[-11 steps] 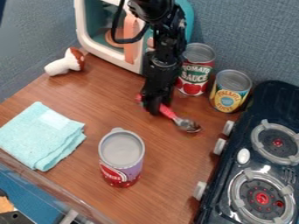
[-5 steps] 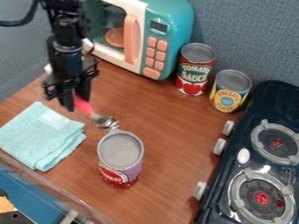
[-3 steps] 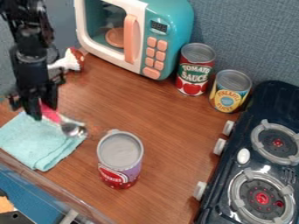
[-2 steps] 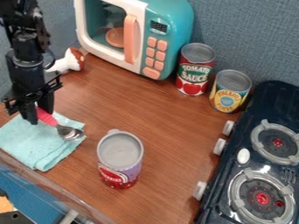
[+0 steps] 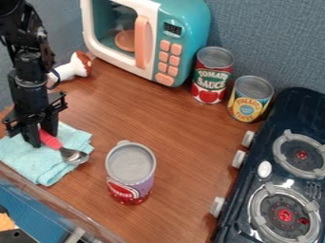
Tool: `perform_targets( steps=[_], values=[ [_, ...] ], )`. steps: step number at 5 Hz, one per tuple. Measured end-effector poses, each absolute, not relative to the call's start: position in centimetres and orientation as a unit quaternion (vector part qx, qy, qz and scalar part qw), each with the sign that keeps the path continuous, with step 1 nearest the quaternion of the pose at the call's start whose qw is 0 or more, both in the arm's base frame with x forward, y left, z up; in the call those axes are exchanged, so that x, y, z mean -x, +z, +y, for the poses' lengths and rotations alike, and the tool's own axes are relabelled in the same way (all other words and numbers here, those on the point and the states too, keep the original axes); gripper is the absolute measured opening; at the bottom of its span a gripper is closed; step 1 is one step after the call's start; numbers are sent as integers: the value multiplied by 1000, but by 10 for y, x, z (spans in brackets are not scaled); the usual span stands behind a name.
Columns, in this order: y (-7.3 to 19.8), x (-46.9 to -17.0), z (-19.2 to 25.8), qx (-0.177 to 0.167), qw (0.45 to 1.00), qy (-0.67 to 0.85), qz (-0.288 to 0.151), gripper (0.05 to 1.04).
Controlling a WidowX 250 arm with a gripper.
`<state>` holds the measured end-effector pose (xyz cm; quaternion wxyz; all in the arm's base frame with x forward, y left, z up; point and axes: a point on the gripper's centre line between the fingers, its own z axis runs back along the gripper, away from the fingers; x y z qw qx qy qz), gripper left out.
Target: Pick the red spoon and put it on the blue cloth
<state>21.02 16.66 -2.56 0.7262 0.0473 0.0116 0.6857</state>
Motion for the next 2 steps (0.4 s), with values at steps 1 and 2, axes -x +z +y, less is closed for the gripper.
perform_targets(
  steps=[1, 2],
  values=[
    [-24, -205, 164, -43, 713, 700, 12, 783],
    [-7, -208, 164, -35, 719, 694, -10, 1001]
  ],
)
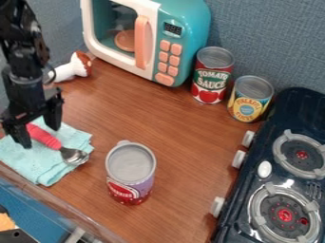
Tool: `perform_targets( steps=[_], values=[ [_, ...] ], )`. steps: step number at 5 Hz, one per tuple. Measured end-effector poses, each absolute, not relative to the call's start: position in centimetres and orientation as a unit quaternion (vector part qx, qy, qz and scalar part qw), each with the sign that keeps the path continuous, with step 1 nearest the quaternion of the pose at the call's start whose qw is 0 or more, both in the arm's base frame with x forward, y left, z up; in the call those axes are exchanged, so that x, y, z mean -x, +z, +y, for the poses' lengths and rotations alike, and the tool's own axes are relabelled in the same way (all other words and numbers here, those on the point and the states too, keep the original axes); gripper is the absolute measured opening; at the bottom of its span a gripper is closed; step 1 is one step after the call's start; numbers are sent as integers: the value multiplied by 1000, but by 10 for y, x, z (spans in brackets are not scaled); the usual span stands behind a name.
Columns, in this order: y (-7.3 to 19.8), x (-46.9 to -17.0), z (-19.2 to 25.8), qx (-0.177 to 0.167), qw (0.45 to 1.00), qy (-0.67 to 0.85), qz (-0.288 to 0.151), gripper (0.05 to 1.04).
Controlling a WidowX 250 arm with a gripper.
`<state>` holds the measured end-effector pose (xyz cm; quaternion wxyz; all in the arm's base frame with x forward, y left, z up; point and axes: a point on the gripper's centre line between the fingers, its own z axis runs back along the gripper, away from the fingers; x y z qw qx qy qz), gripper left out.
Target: Pick the red spoon and put it on the blue cloth
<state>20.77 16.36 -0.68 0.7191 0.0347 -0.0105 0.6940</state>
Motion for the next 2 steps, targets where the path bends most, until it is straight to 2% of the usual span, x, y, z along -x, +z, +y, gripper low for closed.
perform_targets(
  steps=[1, 2],
  values=[
    [17, -208, 159, -29, 723, 690, -22, 1005],
    [56, -208, 156, -36, 721, 691, -42, 1000]
  ],
)
